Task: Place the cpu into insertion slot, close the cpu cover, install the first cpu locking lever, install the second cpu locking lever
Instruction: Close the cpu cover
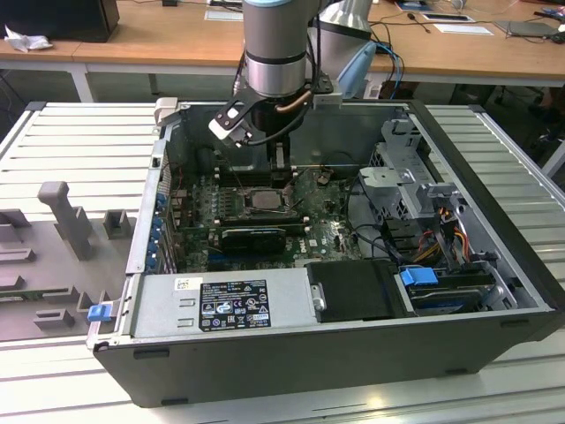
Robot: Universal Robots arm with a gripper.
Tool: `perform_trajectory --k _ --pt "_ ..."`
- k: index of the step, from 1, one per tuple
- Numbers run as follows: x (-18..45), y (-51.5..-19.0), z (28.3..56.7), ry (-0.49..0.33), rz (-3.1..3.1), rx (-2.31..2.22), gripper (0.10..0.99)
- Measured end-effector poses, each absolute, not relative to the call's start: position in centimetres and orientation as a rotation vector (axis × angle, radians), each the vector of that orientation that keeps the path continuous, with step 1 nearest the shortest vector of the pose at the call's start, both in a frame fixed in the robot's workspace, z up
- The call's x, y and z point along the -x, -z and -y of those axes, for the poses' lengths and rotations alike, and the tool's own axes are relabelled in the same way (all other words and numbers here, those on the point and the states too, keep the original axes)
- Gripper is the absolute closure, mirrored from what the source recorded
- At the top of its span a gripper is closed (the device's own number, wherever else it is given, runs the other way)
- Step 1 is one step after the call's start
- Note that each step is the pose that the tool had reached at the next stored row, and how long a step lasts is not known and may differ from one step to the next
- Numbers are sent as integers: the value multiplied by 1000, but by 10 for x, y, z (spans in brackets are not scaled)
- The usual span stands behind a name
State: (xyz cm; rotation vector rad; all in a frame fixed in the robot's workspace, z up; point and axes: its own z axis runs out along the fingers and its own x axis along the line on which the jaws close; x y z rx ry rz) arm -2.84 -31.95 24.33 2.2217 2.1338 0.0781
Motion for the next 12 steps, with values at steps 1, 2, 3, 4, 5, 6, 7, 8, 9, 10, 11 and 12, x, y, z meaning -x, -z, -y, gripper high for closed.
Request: perform_trajectory --k 1,2,3,4,5,6,7,8,9,10,11,12 --pt "28 -244 320 -78 -2134 -2222 980" --pt "28 -245 320 -79 -2134 -2222 980" --pt "28 -245 320 -79 -2134 -2222 980" --pt "28 -246 320 -78 -2134 -2222 980" --pt "28 -247 320 -78 -2134 -2222 980" --pt "28 -247 320 -78 -2134 -2222 980" --pt "28 -248 320 -79 -2134 -2222 980" --pt "28 -248 320 -79 -2134 -2222 980" --pt "28 -248 320 -79 -2134 -2222 980" --pt "28 -249 320 -79 -2134 -2222 980" --pt "28 -249 320 -79 -2134 -2222 980" --pt "28 -249 320 -78 -2134 -2222 980"
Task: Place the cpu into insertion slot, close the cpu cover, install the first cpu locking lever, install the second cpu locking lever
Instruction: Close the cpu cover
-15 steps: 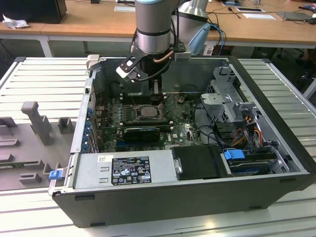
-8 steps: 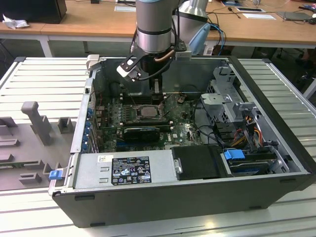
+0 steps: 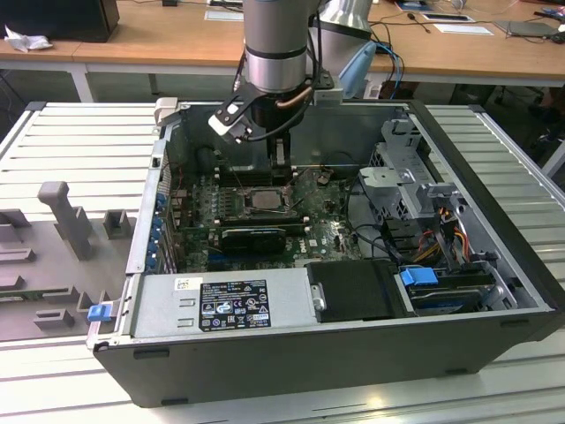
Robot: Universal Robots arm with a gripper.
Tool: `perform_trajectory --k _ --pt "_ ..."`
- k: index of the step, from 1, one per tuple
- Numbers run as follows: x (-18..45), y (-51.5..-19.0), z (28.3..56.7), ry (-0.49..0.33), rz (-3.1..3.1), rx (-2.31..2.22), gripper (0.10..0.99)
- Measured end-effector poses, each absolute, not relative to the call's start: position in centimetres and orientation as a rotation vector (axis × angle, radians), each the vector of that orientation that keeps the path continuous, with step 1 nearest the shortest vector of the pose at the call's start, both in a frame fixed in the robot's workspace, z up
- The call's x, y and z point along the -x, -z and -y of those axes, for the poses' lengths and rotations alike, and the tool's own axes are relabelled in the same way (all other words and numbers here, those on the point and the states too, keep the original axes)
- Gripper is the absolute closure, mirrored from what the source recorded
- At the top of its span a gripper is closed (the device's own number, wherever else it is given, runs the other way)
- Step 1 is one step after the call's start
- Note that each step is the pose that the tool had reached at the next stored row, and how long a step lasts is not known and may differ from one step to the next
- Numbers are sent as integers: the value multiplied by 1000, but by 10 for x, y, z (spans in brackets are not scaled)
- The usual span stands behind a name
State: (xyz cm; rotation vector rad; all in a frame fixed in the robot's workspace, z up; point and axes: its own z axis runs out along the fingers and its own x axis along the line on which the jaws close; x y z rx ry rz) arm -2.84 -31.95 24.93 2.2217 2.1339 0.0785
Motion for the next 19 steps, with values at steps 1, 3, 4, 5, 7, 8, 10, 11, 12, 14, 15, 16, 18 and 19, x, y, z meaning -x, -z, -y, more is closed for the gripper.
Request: perform_trajectory --k 1,3,4,5,7,8,10,11,12,14,15,16,18,19 --pt "28 -250 320 -79 -2134 -2222 980" --pt "28 -250 320 -79 -2134 -2222 980" --pt "28 -251 320 -79 -2134 -2222 980" --pt "28 -251 320 -79 -2134 -2222 980" --pt "28 -251 320 -79 -2134 -2222 980" --pt "28 -251 320 -79 -2134 -2222 980" --pt "28 -251 320 -79 -2134 -2222 980" --pt "28 -252 320 -79 -2134 -2222 980" --pt "28 -252 320 -79 -2134 -2222 980" --pt "28 -252 320 -79 -2134 -2222 980" --pt "28 -252 320 -79 -2134 -2222 980" --pt "28 -252 320 -79 -2134 -2222 980" --pt "28 -253 320 -79 -2134 -2222 980" --pt "28 -253 320 -79 -2134 -2222 980"
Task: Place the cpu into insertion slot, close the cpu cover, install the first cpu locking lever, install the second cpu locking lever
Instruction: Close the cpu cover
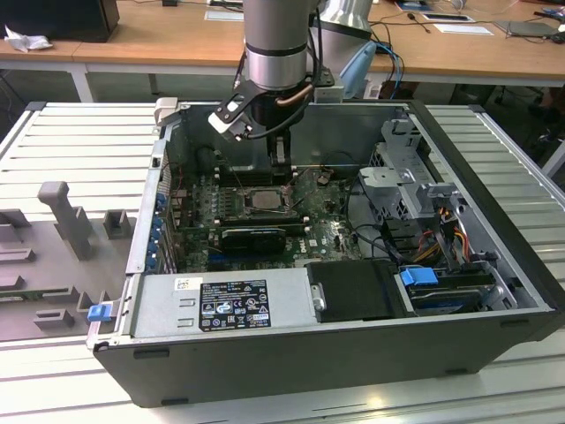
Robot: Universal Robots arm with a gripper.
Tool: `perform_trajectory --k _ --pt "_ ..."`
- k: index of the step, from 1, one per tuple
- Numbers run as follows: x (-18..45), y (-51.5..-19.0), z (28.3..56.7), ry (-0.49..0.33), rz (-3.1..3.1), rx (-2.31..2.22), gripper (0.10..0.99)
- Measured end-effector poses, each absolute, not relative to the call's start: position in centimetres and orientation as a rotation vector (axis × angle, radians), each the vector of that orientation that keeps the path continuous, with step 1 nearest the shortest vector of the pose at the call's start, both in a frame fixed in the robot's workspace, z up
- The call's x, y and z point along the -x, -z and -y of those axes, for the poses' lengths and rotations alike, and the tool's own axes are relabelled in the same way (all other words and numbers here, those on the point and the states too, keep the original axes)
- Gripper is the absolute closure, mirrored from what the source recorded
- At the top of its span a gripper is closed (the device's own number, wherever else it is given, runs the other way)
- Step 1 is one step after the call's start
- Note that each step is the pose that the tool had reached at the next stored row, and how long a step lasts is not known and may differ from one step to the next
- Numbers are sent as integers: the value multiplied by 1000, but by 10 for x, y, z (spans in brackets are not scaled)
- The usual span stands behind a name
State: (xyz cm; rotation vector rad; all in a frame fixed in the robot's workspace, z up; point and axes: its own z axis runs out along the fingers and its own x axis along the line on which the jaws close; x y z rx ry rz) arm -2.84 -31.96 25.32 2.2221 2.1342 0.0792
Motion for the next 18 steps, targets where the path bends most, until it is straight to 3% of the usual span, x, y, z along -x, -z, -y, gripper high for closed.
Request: perform_trajectory --k 18 --pt "14 -261 320 -72 -2138 -2227 980"
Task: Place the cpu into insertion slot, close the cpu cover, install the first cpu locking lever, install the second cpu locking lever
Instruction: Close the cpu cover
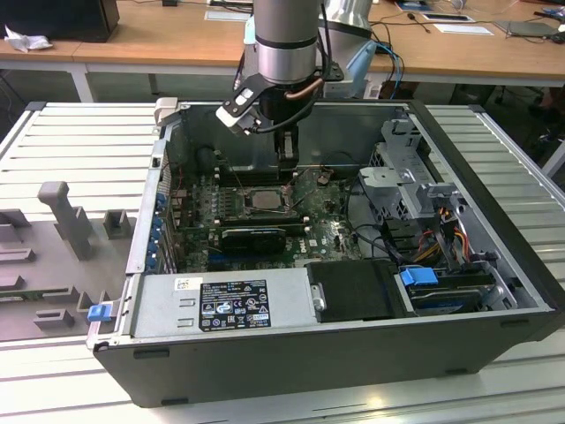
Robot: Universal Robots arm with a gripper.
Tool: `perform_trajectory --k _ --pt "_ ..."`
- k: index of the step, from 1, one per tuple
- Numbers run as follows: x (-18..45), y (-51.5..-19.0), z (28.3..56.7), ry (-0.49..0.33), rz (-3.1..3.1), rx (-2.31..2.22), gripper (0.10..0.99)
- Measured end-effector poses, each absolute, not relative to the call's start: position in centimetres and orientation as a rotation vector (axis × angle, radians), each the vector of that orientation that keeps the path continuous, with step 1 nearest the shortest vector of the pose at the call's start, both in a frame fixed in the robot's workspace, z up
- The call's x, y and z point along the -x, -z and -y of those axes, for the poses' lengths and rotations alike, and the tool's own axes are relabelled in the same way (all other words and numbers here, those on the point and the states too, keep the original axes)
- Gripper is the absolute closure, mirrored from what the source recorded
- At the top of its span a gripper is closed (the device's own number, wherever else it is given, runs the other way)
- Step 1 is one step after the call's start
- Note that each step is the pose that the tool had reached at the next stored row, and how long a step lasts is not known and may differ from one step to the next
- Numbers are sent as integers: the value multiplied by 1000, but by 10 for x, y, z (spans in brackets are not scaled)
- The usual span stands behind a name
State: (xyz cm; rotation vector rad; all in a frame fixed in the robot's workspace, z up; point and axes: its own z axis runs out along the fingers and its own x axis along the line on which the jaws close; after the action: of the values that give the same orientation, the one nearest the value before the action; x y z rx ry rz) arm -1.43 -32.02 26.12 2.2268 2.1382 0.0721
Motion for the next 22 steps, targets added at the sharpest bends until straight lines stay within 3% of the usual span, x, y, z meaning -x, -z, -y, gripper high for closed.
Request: perform_trajectory --k 22 --pt "-31 -268 320 -63 -2143 -2231 980"
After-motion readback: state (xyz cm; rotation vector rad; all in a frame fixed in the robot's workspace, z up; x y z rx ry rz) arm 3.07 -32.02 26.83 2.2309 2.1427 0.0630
